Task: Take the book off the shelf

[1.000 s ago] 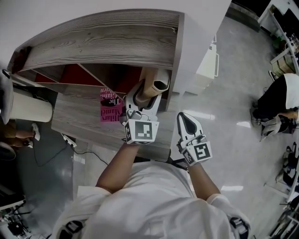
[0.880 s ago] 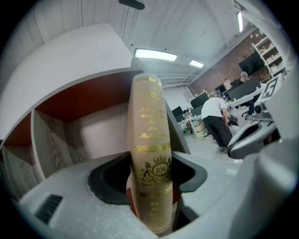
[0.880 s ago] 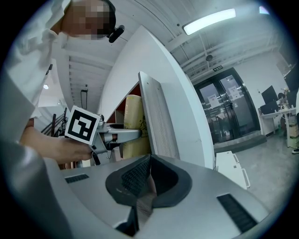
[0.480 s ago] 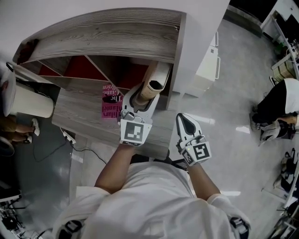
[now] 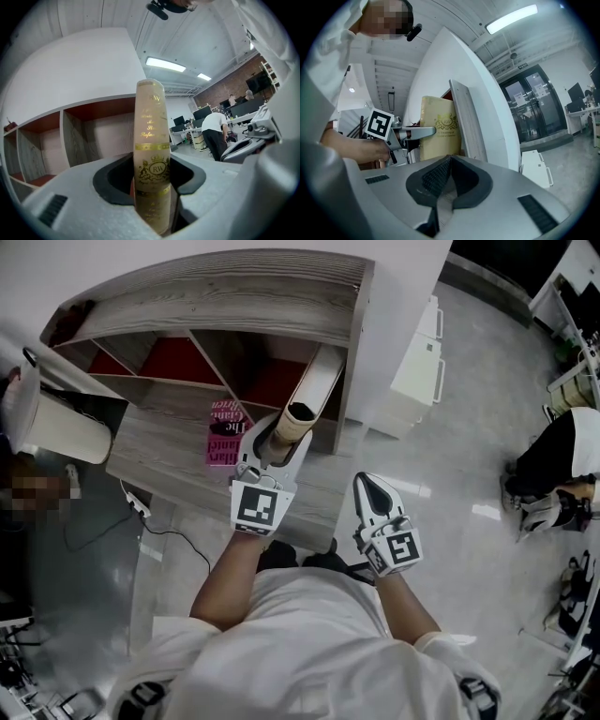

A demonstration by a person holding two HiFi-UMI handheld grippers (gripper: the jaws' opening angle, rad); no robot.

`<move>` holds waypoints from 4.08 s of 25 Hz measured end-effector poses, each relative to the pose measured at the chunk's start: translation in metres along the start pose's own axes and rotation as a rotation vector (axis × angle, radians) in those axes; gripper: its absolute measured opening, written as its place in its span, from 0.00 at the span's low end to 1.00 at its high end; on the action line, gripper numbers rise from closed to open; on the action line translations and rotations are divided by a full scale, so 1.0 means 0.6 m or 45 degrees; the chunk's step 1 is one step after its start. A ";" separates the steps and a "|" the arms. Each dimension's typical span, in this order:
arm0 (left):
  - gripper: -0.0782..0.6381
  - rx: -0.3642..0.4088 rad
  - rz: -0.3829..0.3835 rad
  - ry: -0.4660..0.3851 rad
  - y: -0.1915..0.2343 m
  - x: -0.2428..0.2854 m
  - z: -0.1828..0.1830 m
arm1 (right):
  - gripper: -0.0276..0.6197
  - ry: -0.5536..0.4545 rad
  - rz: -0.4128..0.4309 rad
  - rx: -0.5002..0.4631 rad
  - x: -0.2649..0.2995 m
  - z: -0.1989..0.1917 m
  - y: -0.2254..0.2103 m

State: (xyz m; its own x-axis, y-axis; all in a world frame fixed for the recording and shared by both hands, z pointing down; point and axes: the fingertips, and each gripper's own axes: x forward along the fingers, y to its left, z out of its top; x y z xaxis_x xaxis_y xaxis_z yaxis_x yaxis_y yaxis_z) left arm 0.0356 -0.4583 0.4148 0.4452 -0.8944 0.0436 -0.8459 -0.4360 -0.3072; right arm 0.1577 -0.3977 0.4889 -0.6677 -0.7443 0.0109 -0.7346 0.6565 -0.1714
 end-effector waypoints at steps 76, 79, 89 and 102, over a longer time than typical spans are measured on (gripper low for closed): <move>0.39 -0.534 0.038 -0.022 -0.098 -0.768 -0.120 | 0.07 -0.049 -0.275 -0.035 -0.453 -0.024 0.393; 0.39 -0.490 0.028 -0.020 -0.117 -0.792 -0.113 | 0.07 -0.041 -0.270 -0.005 -0.468 -0.044 0.393; 0.39 -0.480 -0.038 -0.031 -0.117 -0.808 -0.101 | 0.06 -0.037 -0.278 0.027 -0.473 -0.053 0.411; 0.39 -0.497 -0.240 -0.129 -0.033 -0.750 -0.086 | 0.06 -0.063 -0.392 -0.094 -0.425 0.013 0.446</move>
State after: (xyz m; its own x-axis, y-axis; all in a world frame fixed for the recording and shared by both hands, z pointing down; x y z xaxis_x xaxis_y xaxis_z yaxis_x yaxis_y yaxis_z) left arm -0.1633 -0.0522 0.4500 0.6121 -0.7900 -0.0348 -0.7862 -0.6128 0.0797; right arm 0.1323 -0.0330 0.4327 -0.4074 -0.9132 0.0028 -0.9092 0.4053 -0.0957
